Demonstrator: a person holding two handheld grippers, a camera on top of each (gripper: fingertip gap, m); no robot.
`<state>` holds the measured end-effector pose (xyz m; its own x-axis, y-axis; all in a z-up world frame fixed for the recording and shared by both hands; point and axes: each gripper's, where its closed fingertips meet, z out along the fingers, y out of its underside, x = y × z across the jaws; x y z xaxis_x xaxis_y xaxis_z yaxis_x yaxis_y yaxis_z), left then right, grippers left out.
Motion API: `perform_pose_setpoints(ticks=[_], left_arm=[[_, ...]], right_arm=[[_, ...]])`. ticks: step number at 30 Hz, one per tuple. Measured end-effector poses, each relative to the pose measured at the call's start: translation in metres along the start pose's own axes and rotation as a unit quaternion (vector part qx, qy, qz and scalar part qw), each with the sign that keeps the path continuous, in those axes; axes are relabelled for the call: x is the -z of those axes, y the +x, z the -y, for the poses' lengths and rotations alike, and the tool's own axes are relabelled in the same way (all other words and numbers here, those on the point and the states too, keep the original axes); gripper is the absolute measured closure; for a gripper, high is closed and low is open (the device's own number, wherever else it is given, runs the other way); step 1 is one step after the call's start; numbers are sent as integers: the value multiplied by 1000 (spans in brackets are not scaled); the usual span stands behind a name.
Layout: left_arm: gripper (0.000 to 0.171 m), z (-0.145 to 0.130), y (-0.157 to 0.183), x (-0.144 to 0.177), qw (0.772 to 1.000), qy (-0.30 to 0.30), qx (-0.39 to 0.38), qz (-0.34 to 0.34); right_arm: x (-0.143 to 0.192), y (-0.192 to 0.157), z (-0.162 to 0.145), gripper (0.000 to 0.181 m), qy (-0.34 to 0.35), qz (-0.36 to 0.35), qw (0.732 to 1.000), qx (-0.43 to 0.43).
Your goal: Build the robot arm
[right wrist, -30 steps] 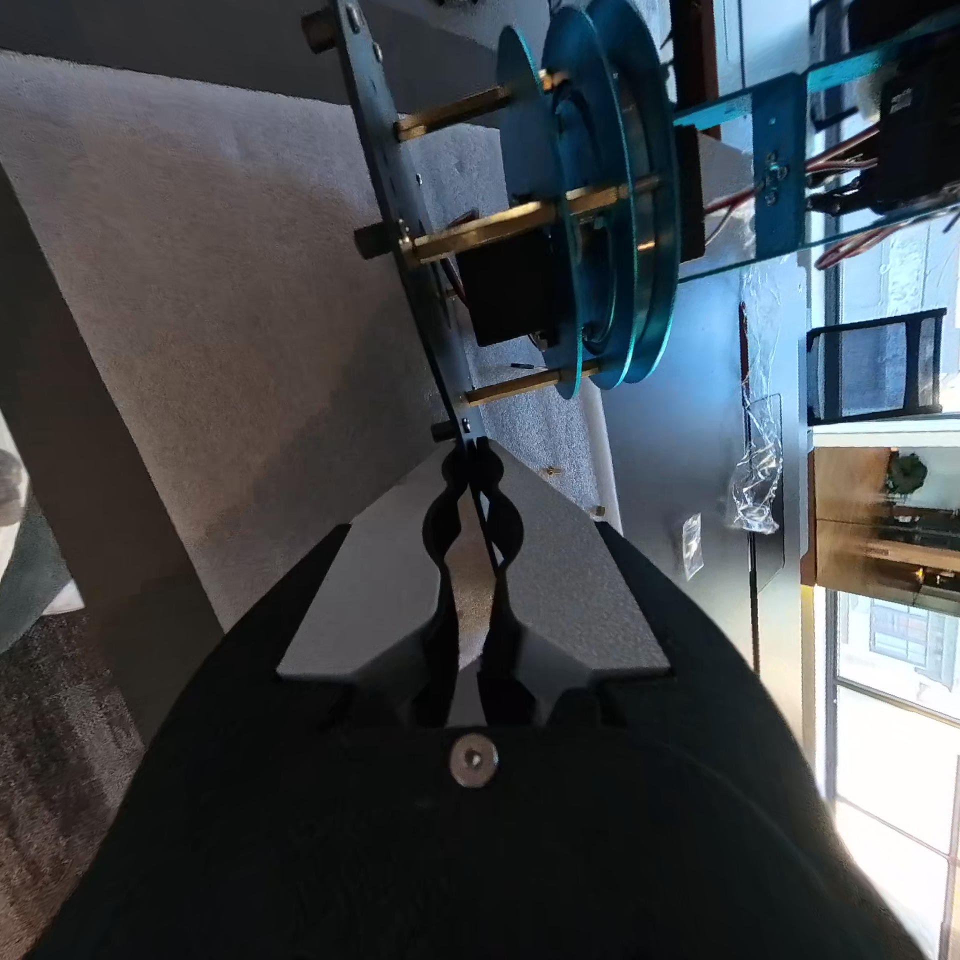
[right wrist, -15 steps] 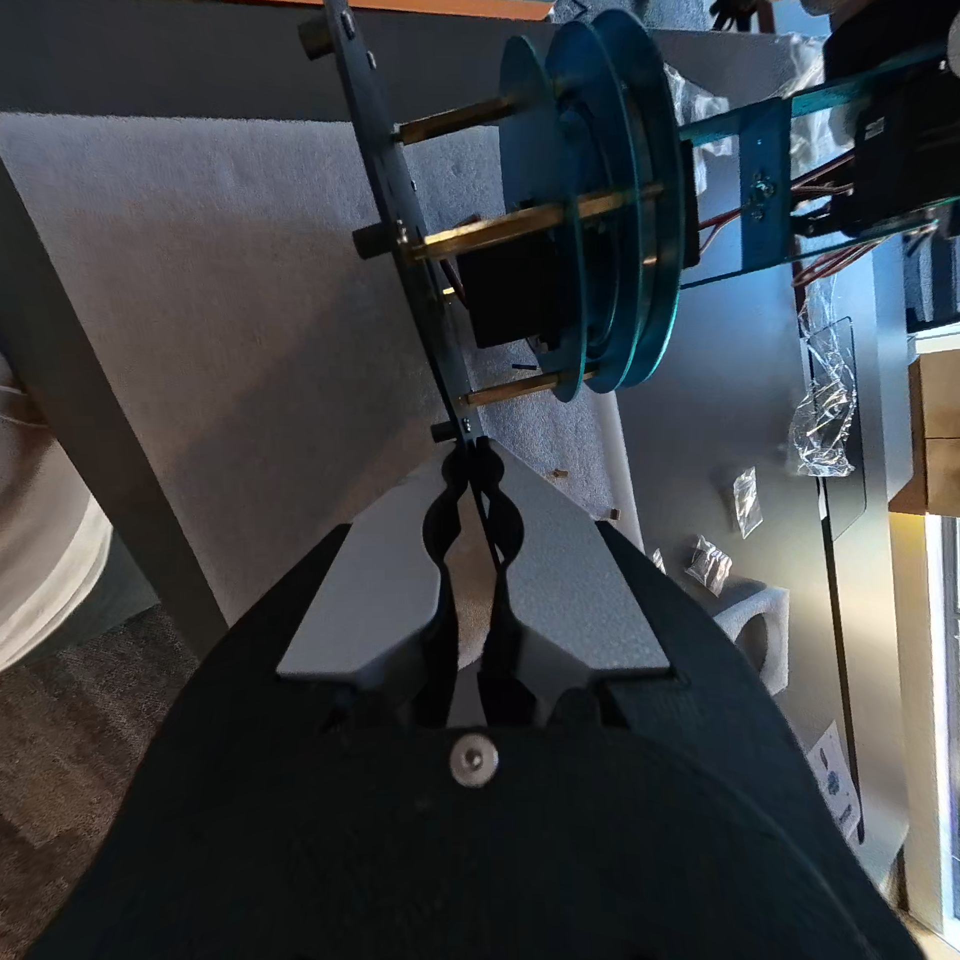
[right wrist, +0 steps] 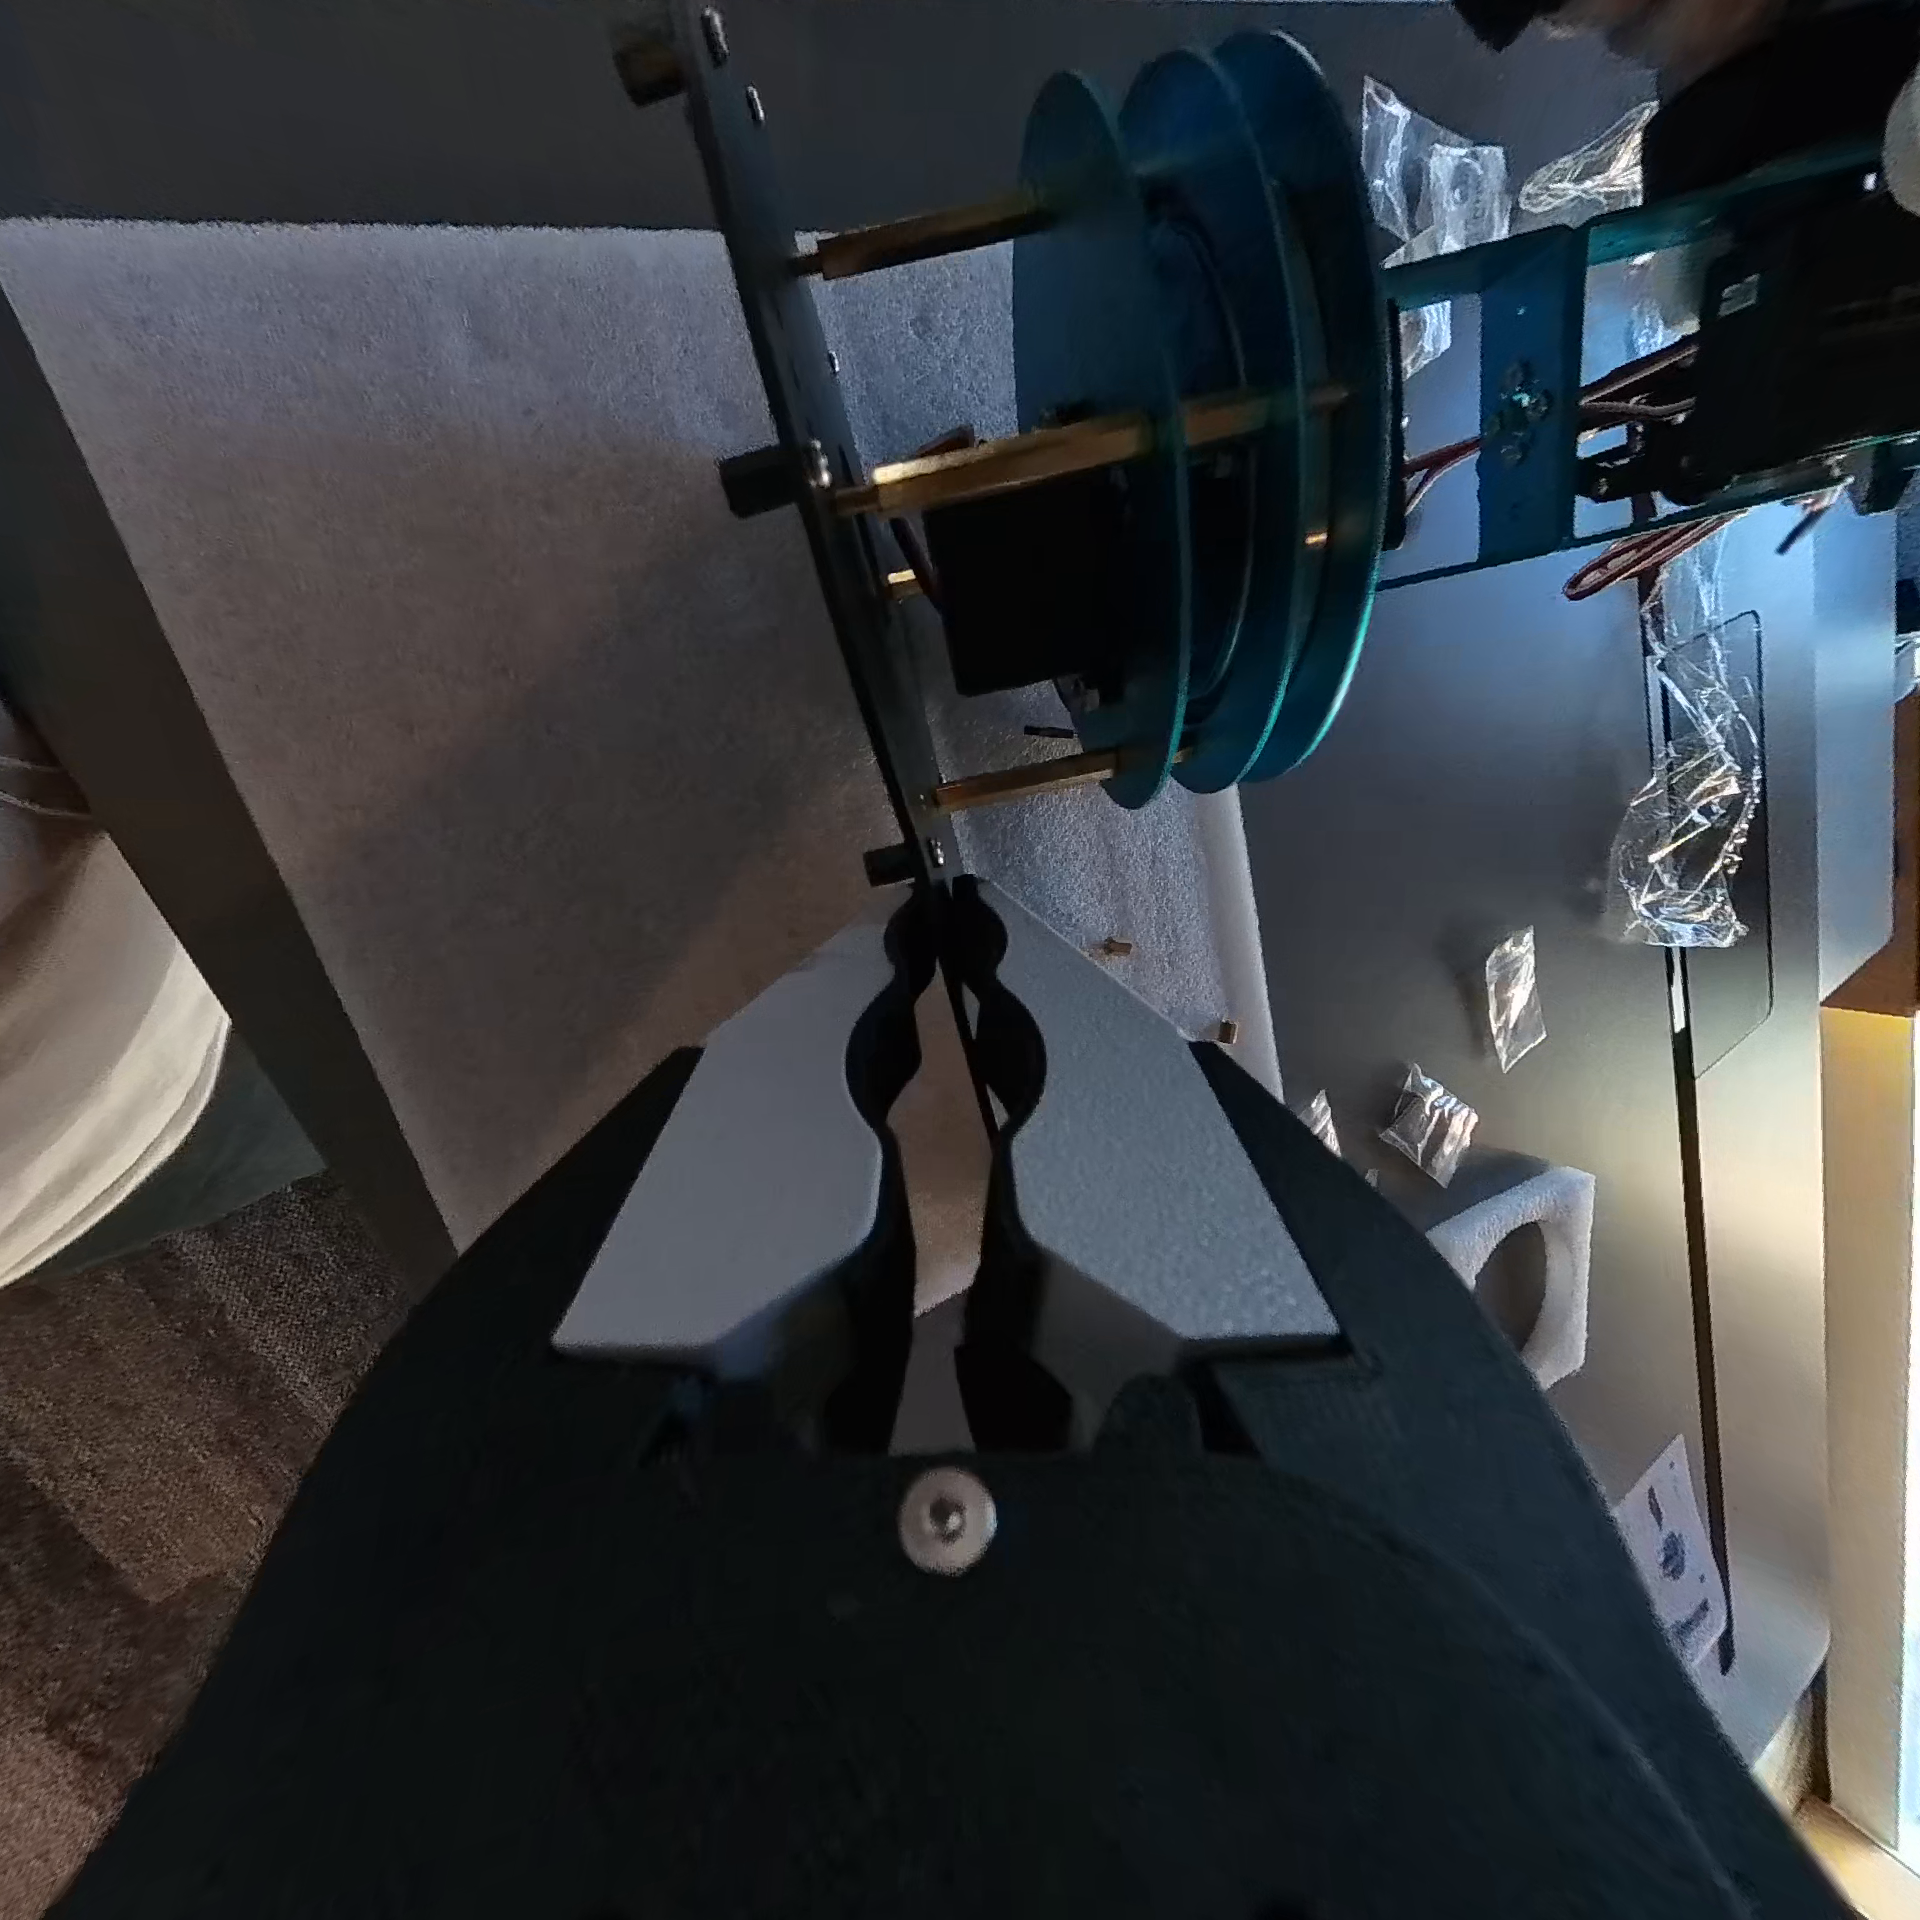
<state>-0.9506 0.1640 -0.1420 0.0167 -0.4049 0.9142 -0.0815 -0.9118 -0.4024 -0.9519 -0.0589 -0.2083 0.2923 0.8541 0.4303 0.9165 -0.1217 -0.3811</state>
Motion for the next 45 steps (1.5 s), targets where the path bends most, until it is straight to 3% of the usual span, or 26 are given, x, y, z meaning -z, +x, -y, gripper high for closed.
perform_pose_setpoints(ticks=[16,25,37,45], left_arm=[[147,2,-7,5,1000,14,15,-2],[147,-1,10,10,999,28,-22,3],[147,-18,46,7,994,37,-97,30],[147,-22,57,10,990,57,-123,45]], right_arm=[[-1,4,-2,178,-3,-12,1000,-8],[-1,0,-4,178,2,-22,1000,-15],[-1,-16,-10,177,35,-119,992,-20],[-2,-20,-14,176,35,-108,993,-27]])
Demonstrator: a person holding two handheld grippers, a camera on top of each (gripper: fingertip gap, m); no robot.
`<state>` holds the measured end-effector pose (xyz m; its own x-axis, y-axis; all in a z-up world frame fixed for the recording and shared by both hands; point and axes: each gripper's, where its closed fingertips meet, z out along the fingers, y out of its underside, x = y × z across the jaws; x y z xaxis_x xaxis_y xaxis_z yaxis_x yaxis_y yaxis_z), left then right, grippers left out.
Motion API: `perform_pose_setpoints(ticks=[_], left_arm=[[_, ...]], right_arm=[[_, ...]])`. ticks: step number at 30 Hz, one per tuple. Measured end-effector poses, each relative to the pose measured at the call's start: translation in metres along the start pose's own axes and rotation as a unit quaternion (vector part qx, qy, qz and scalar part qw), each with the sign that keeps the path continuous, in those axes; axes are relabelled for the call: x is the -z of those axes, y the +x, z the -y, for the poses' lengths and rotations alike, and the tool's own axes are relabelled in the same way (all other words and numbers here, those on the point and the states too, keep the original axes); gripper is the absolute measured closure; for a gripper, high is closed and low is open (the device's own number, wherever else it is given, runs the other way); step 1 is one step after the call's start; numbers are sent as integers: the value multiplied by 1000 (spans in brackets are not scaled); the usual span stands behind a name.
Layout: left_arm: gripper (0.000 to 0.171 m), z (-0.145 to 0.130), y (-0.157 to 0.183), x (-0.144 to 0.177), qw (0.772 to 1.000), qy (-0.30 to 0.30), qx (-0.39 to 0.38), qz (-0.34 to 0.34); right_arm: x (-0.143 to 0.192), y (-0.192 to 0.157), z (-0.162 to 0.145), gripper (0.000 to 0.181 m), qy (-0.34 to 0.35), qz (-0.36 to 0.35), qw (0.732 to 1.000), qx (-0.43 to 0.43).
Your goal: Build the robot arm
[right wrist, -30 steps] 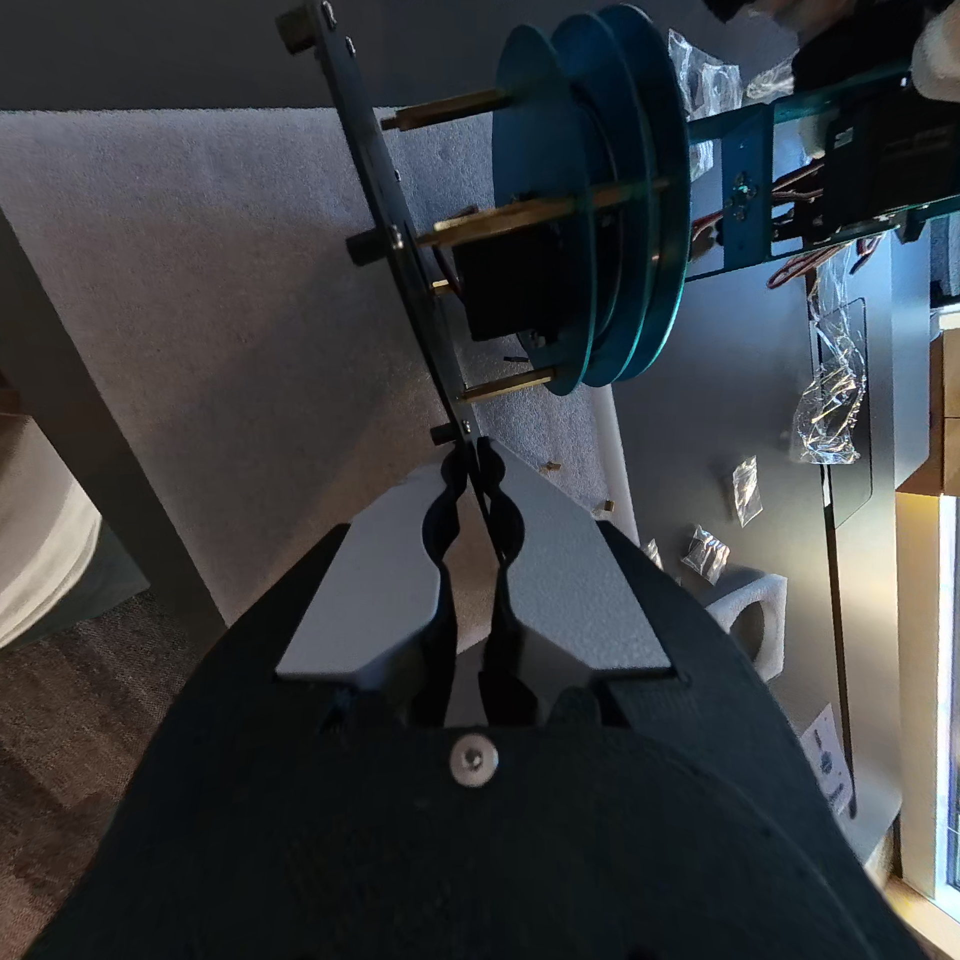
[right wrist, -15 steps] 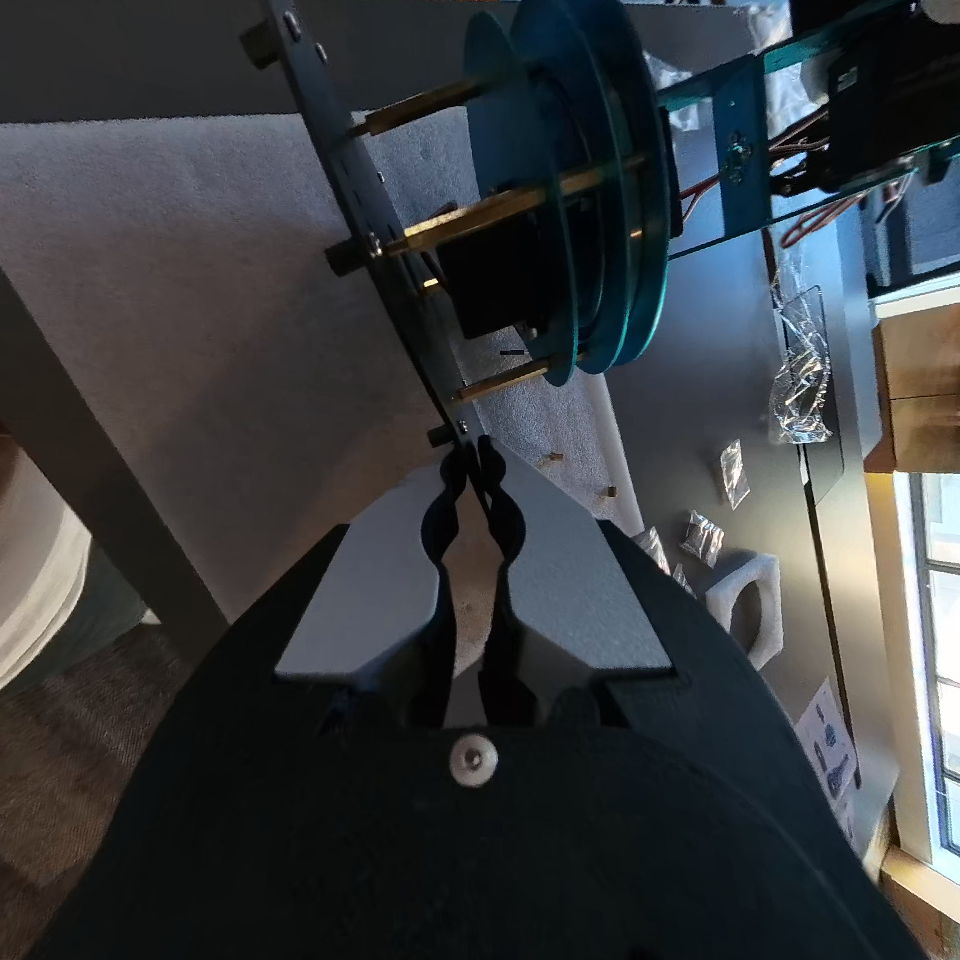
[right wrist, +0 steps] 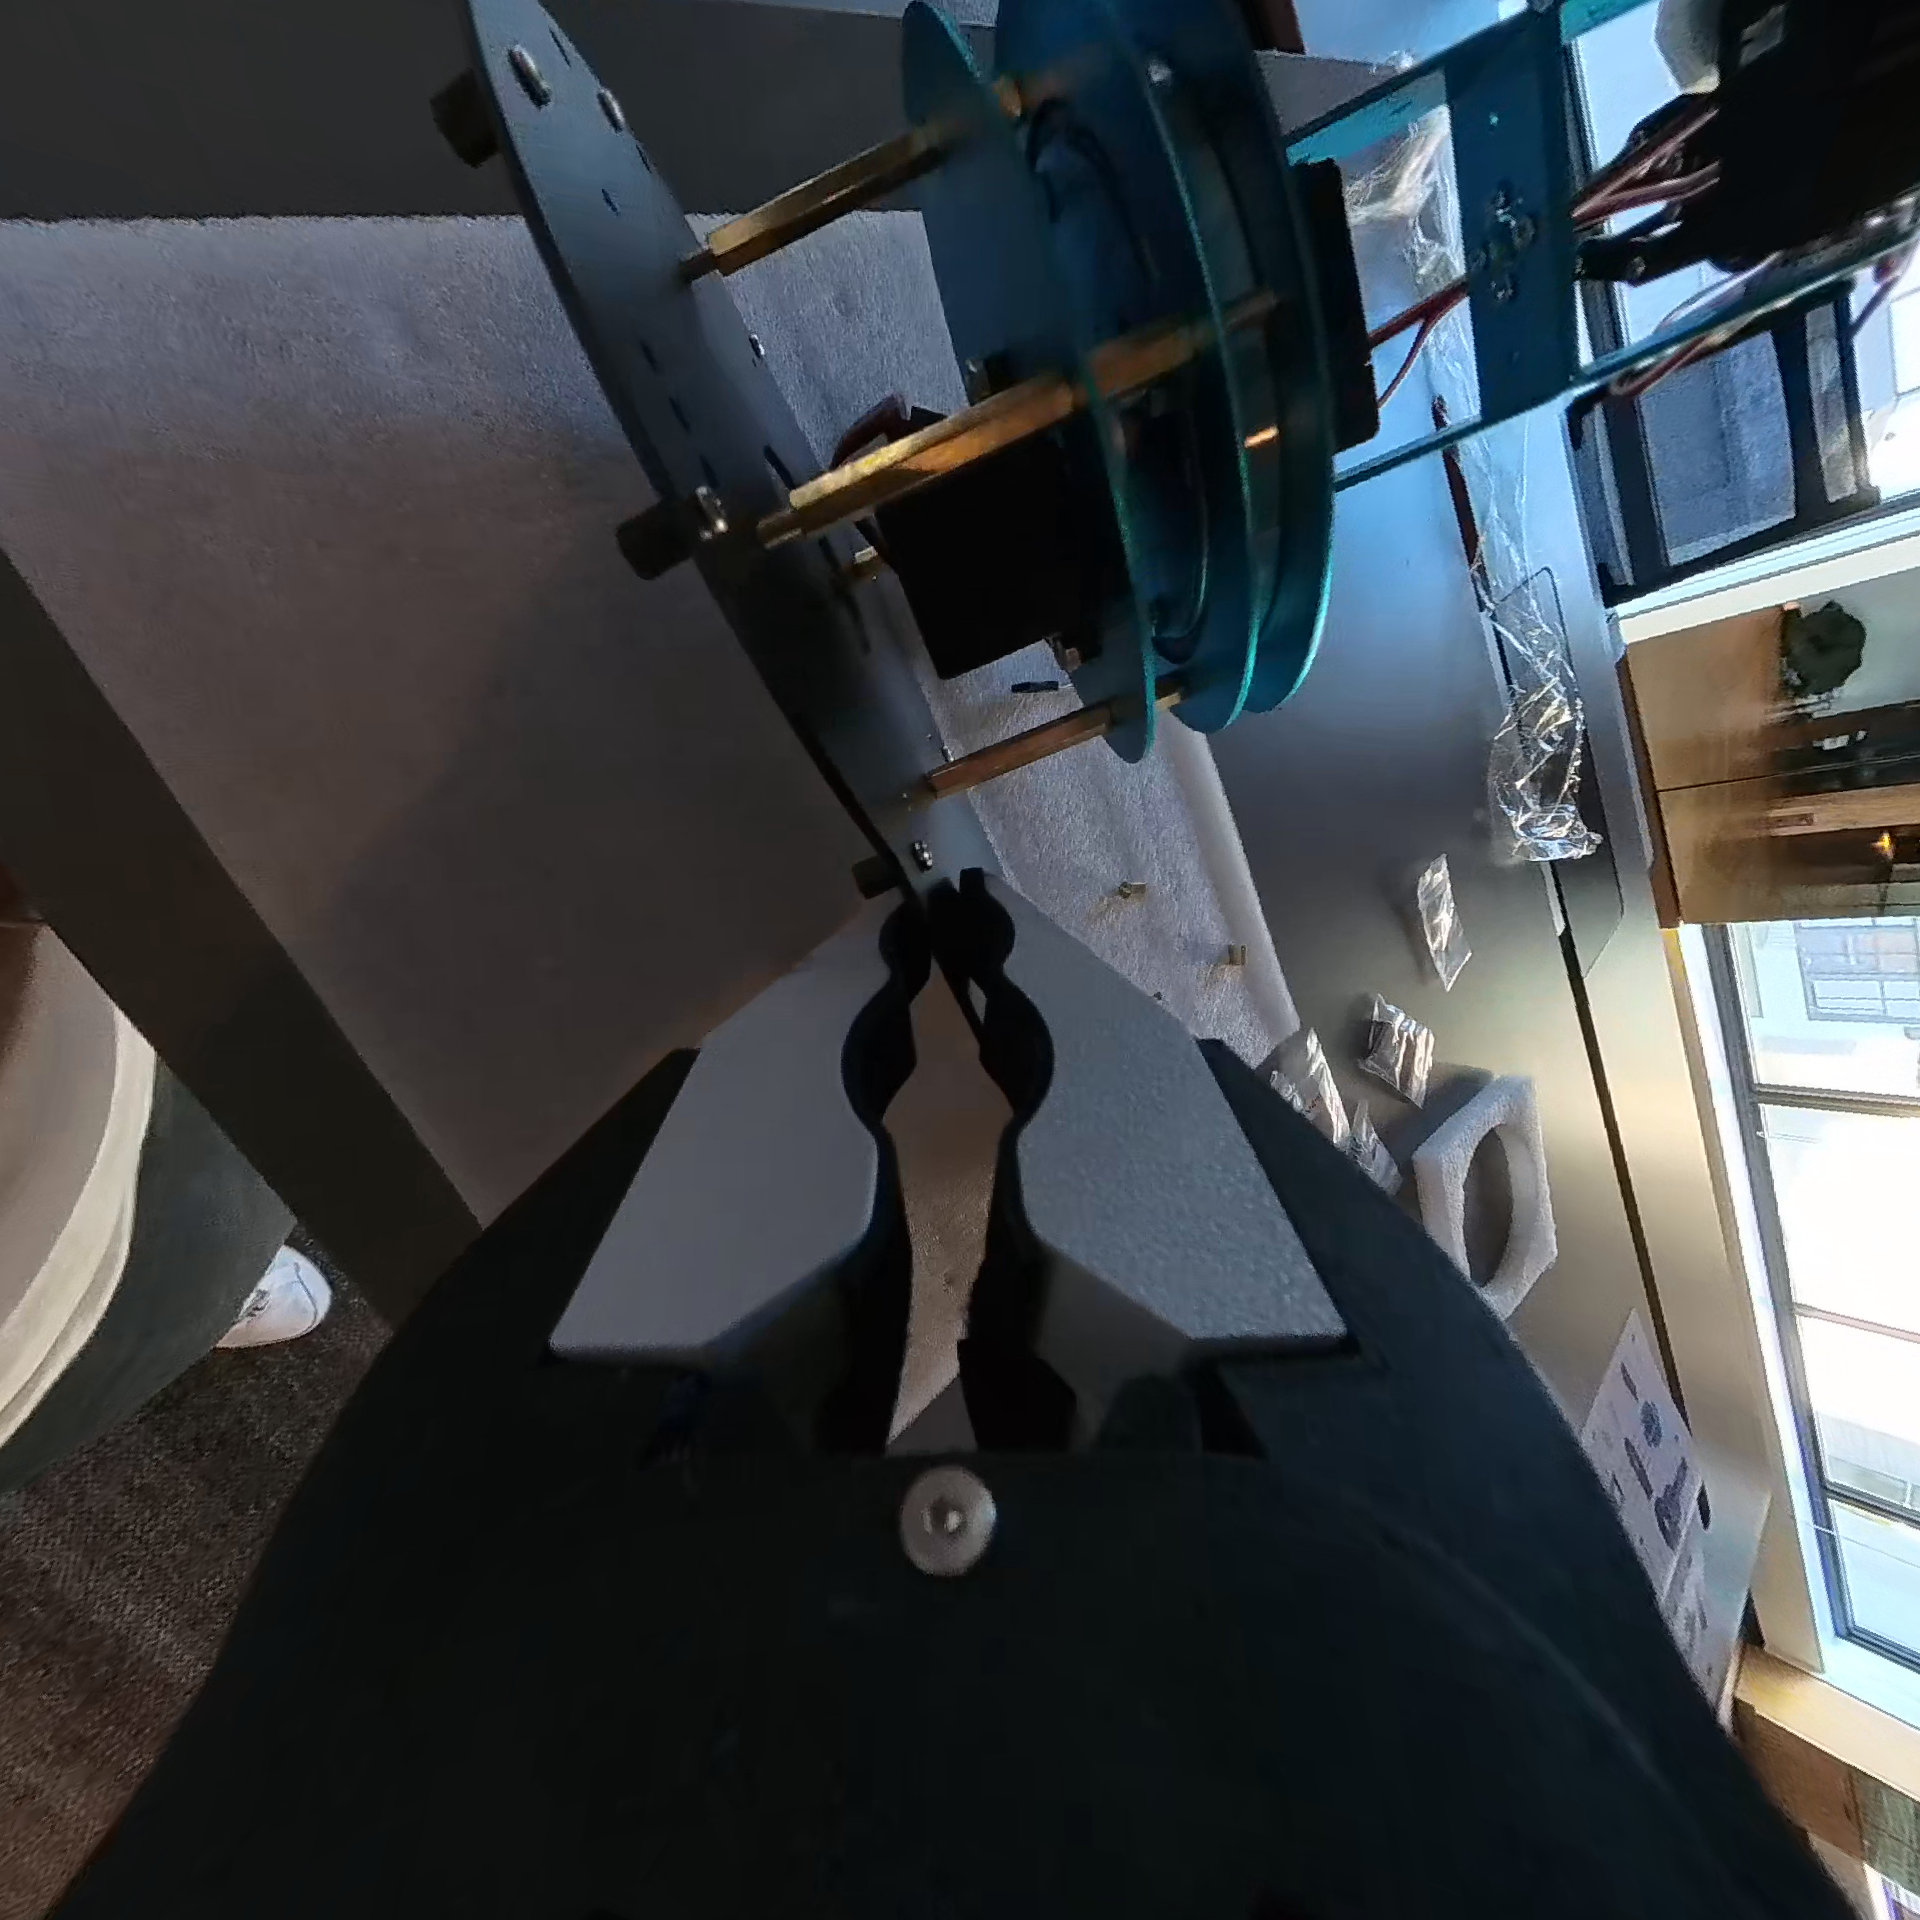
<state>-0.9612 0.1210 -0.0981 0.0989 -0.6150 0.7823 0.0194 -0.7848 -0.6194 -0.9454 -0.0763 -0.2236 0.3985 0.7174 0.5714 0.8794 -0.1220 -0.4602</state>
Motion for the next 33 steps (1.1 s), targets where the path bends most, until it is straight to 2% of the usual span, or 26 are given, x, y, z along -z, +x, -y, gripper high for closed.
perform_pose_setpoints(ticks=[9,22,29,33], left_arm=[[147,2,5,11,1000,9,-17,-22],[147,12,-30,18,999,24,23,5],[147,14,-43,18,999,17,49,4],[147,13,-41,18,999,15,37,8]], right_arm=[[-1,3,5,176,8,16,1000,-10],[-7,21,9,175,13,50,998,-36],[-9,26,11,175,33,47,998,-11],[-8,25,10,175,55,48,997,11]])
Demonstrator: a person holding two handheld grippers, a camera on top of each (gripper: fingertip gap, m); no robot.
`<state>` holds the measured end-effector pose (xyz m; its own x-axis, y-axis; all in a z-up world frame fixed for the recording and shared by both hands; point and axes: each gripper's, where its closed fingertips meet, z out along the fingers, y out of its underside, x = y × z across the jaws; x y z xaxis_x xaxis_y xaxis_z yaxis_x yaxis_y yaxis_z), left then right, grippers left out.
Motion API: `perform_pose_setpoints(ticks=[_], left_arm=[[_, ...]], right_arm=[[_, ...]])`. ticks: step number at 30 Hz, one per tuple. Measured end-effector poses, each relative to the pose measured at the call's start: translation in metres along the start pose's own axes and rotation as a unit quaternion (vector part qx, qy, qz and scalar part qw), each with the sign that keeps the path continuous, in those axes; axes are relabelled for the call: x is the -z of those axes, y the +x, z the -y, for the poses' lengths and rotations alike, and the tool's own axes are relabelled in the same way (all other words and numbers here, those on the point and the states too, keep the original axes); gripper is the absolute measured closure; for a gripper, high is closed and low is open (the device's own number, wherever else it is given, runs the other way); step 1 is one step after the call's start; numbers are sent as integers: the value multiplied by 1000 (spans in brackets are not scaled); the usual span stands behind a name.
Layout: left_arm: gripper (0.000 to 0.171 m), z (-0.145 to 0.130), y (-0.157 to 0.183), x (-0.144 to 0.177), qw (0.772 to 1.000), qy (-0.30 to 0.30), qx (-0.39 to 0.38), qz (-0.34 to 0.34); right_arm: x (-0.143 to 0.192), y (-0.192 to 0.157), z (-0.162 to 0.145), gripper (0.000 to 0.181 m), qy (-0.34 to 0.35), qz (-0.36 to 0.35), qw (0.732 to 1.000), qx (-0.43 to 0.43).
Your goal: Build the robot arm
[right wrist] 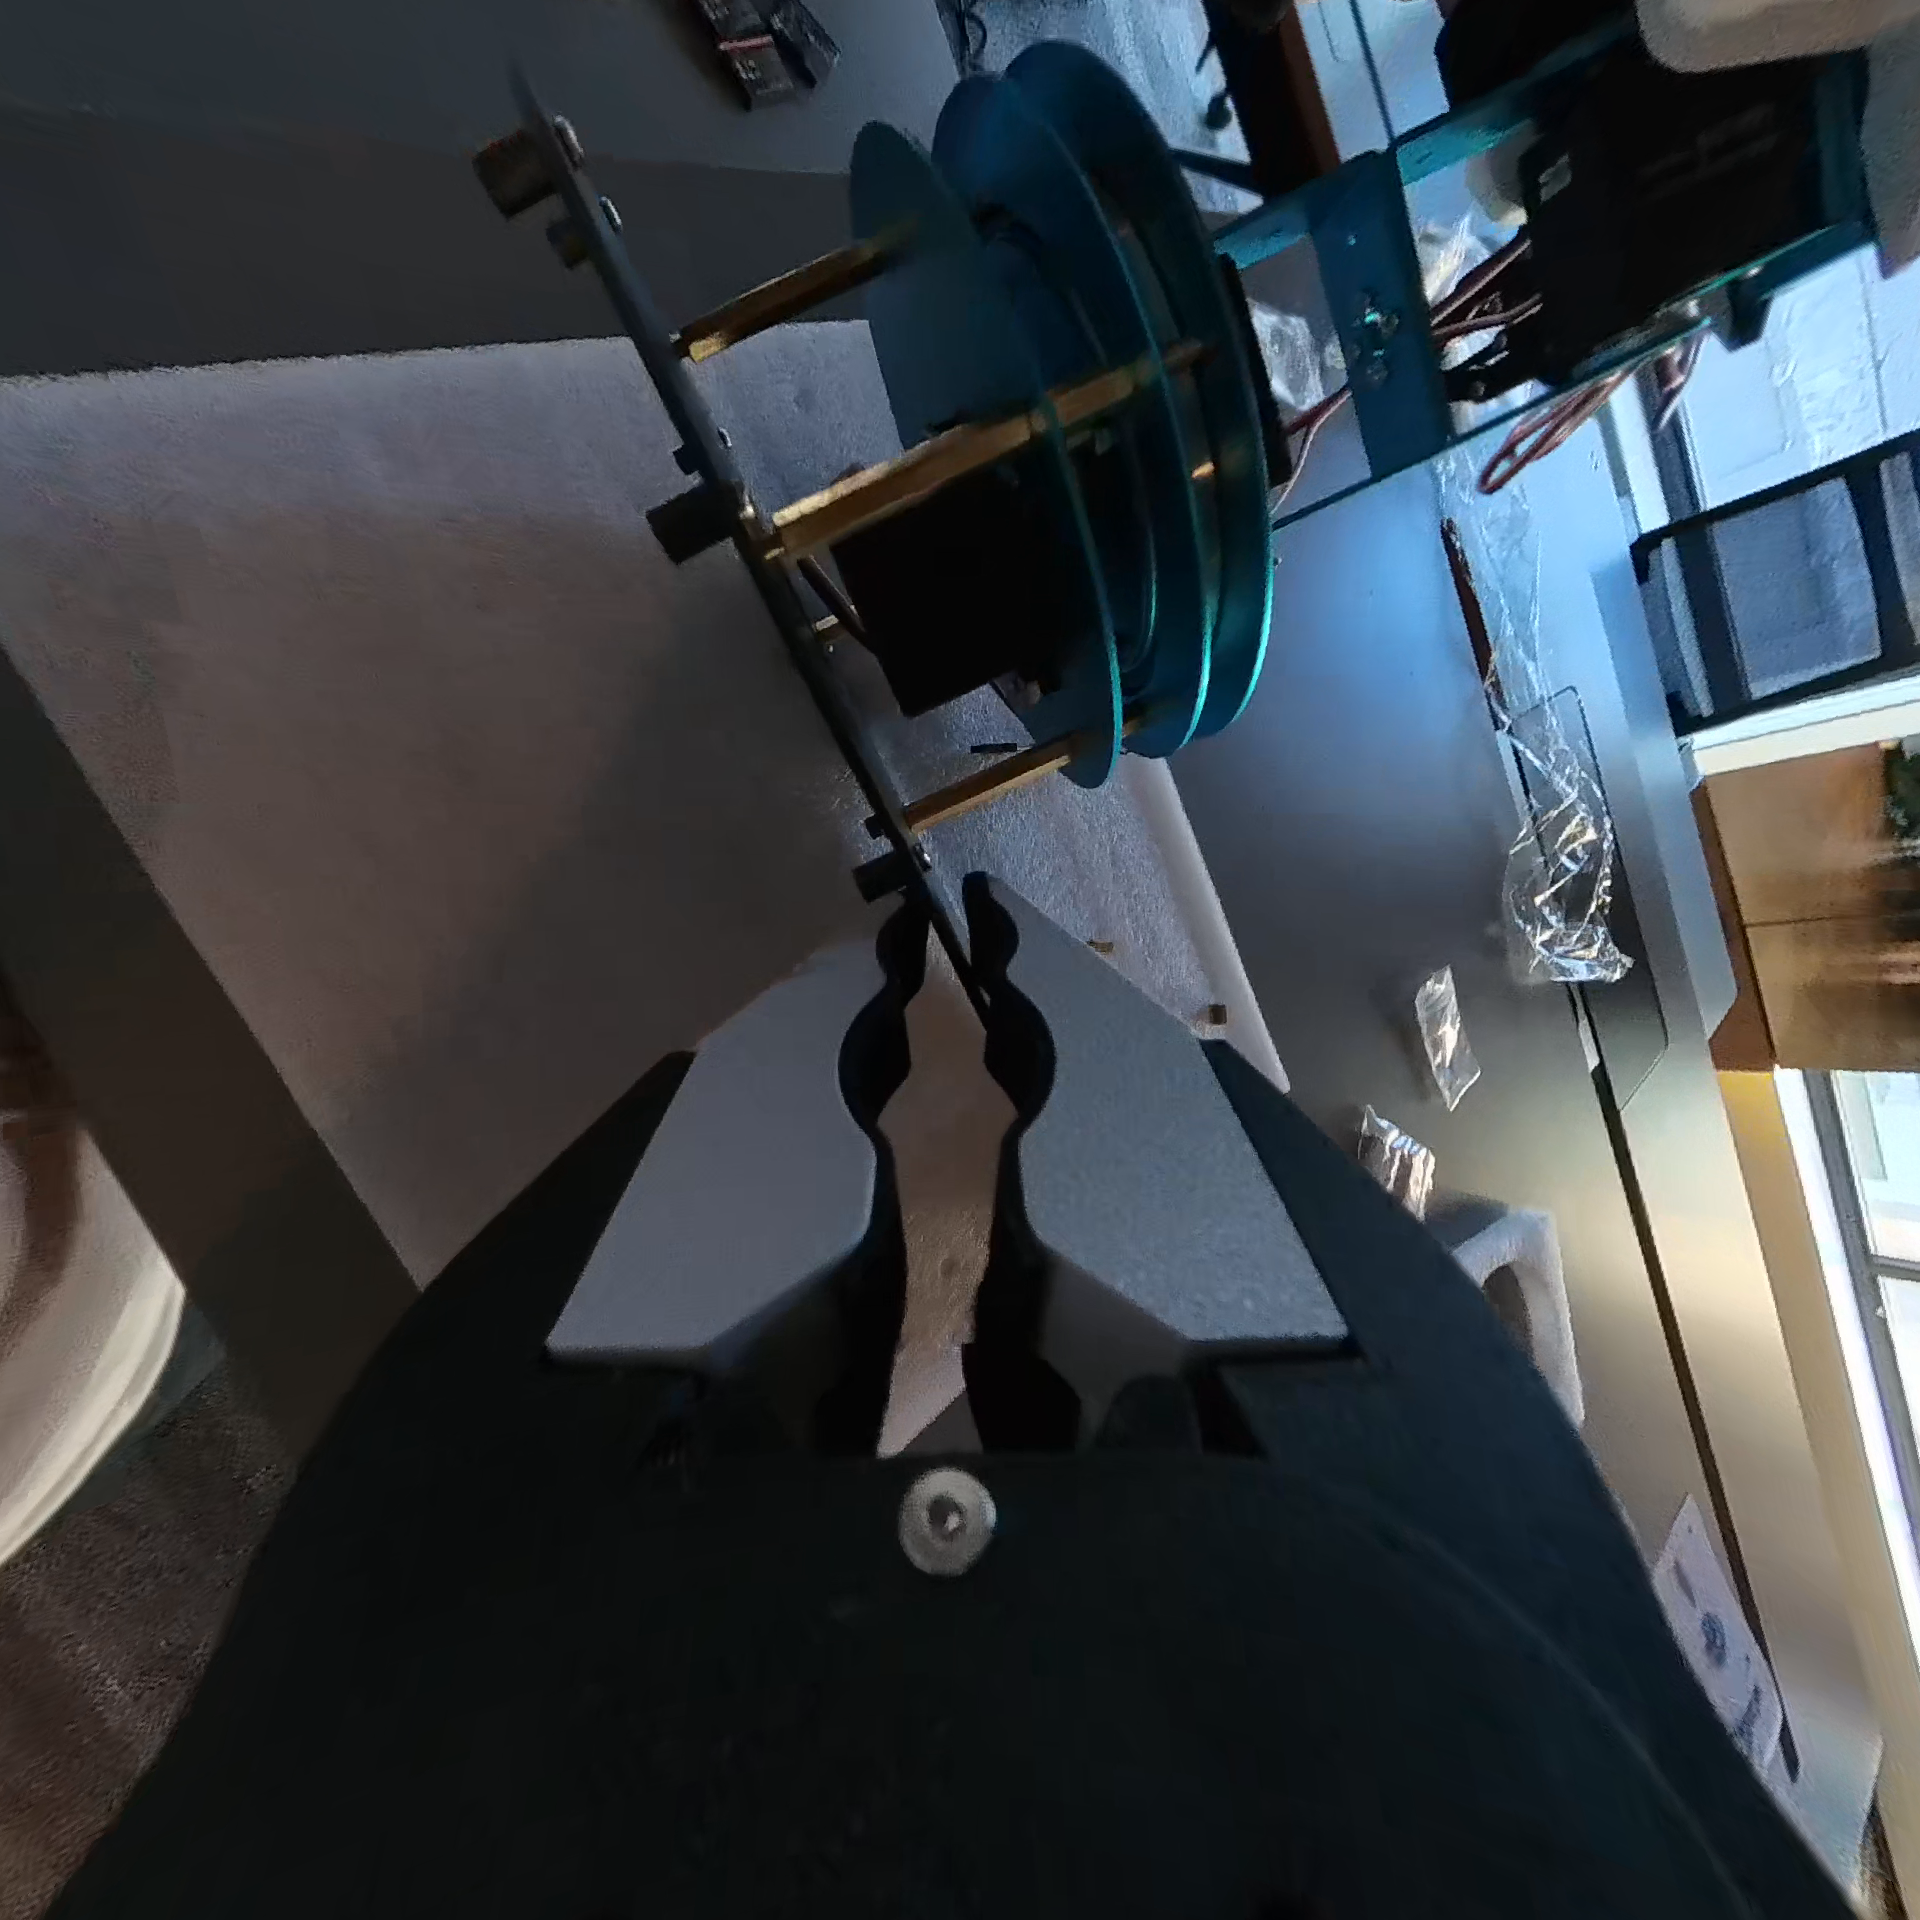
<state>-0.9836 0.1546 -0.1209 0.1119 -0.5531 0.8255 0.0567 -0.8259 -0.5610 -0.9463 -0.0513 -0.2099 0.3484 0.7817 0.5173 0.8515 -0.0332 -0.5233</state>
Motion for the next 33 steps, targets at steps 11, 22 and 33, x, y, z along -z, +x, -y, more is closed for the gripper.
perform_pose_setpoints(ticks=[11,22,33], left_arm=[[147,5,-15,6,999,22,23,17],[147,9,-31,12,998,37,43,21],[147,10,-35,12,998,34,47,21]], right_arm=[[-4,8,2,176,-18,49,999,-8],[-9,13,4,179,-34,118,990,63],[-12,15,7,174,32,67,980,186]])
